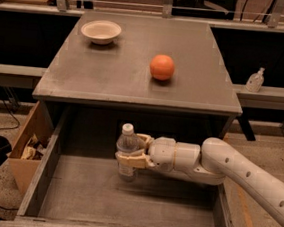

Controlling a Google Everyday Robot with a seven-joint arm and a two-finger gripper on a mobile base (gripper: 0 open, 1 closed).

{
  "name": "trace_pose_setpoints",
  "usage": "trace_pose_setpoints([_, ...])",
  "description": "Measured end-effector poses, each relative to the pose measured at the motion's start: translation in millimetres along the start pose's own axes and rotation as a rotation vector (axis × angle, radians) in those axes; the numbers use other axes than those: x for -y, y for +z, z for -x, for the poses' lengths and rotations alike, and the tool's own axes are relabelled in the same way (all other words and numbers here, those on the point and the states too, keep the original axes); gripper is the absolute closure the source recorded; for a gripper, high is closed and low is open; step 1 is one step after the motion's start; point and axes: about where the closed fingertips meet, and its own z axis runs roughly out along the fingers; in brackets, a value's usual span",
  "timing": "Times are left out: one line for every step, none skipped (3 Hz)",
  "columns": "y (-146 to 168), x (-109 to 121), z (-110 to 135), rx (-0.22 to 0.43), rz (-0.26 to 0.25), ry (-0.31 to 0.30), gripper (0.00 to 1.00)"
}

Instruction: Place blue plastic bottle into top drawer

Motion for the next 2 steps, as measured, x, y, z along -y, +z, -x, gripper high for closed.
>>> trace_pose_setpoints([19.2,2.5,-3.3,-0.002,0.034,-0.008,1.00])
trace_pose_setpoints([24.1,2.0,-4.8,0.007,0.038,-0.011,1.00])
